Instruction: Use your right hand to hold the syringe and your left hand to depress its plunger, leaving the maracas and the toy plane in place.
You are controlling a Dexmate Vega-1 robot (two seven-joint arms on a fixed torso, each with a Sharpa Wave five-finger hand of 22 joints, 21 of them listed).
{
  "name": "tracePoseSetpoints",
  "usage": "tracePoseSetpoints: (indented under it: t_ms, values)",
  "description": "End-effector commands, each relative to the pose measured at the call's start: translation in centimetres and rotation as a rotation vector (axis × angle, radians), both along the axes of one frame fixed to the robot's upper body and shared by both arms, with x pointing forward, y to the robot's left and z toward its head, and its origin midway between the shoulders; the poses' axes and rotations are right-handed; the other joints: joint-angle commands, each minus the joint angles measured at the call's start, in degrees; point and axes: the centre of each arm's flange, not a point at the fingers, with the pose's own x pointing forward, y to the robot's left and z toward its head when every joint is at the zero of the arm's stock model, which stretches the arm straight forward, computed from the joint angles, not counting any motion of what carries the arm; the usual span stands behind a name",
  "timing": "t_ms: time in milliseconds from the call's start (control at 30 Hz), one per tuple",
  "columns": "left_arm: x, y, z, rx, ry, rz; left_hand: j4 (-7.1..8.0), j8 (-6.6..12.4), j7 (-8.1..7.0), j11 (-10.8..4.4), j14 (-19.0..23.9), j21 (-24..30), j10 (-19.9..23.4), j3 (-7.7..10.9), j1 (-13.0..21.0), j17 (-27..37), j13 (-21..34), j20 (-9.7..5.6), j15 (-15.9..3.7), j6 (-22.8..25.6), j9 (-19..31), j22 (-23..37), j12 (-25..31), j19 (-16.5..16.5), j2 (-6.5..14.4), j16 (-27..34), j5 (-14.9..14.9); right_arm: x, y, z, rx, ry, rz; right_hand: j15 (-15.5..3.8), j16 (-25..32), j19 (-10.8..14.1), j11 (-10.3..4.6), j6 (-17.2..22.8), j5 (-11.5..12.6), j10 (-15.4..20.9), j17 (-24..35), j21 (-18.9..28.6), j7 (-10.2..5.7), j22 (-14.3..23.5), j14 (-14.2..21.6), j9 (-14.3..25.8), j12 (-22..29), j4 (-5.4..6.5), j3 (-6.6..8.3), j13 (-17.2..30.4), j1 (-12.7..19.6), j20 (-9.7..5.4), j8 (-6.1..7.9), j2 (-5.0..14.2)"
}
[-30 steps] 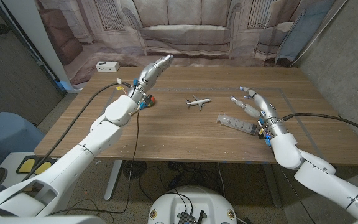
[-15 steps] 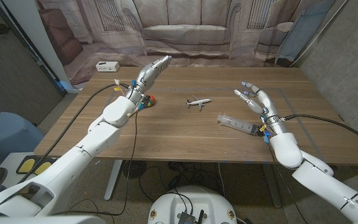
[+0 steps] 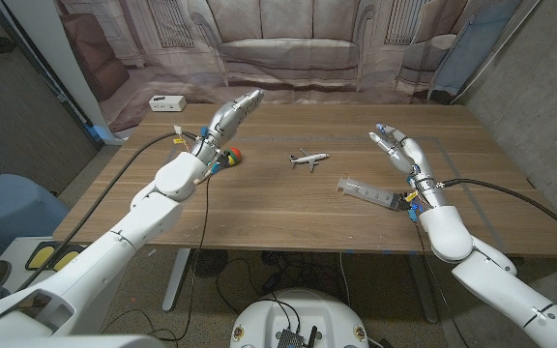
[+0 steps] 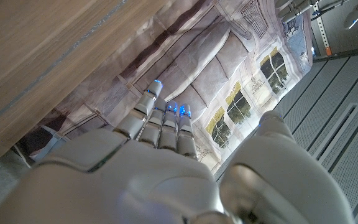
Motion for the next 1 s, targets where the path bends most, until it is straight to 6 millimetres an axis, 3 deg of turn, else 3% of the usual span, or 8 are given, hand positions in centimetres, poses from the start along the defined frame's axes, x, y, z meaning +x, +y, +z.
tracePoseSetpoints:
  t_ms: [33, 233, 633, 1000]
  values:
    - [-0.1, 0.8, -0.8, -0.050, 0.039, -0.033, -0.07, -0.03, 0.00, 0.26, -0.2, -0.1, 0.1, -0.25, 0.6, 0.2, 0.1, 0.10, 0.10, 0.1, 0.1, 0.2, 0.1, -0.5, 0.0, -0.1, -0.1, 0.0, -0.1, 0.7, 0.080, -0.005, 0.095, 0.20, 0.1, -0.1, 0.08, 0.1, 0.1, -0.1, 0.0, -0.4, 0.16, 0.2, 0.1, 0.2, 0.3, 0.22, -0.34, 0.0, -0.9, 0.10, 0.00, -0.04]
    - [0.0, 1.1, -0.9, -0.086, 0.053, -0.041, -0.06, 0.04, 0.00, 0.25, 0.0, 0.0, 0.4, -0.27, 0.6, 0.2, 0.1, 0.09, 0.10, 0.2, 0.1, 0.2, 0.2, -0.4, 0.0, 0.0, -0.1, 0.6, -0.6, 1.4, 0.132, 0.015, 0.174, 0.42, -0.4, -1.4, 0.31, -0.3, 0.0, -0.9, -0.2, -1.6, -0.03, 0.2, -1.2, 0.2, 0.0, 0.52, -0.73, 0.0, -1.8, 0.13, -0.23, -0.13]
    - [1.3, 2.1, -2.1, -0.157, 0.111, -0.069, -0.04, 0.16, 0.23, 0.56, 0.4, 0.0, 0.6, -0.35, 0.5, 0.2, 0.1, 0.04, 0.17, 0.5, 0.1, 0.2, 0.3, -0.4, -0.1, 0.1, -0.1, 2.5, -1.5, 2.3, 0.186, 0.062, 0.285, 0.54, -0.3, -1.6, 0.44, -1.2, -0.1, -1.1, -0.3, -2.2, -0.02, 0.3, -1.5, 0.2, -0.1, 0.84, -1.13, 0.0, -2.7, 0.16, -0.59, -0.20]
    - [1.4, 4.9, -2.6, -0.205, 0.132, -0.084, -0.02, 0.18, 0.19, 0.44, 0.5, 0.0, 0.8, -0.39, 0.5, 0.2, 0.1, 0.01, 0.18, 0.6, 0.1, 0.2, 0.3, -0.3, -0.1, 0.1, -0.1, 4.4, -1.8, 2.1, 0.234, 0.128, 0.417, 1.16, -1.1, -4.5, 0.63, -2.3, -0.2, -3.6, -0.5, -4.5, -0.20, 0.3, -4.7, 0.1, -0.7, 1.45, -2.11, 0.0, -4.8, -0.08, -0.82, -0.60]
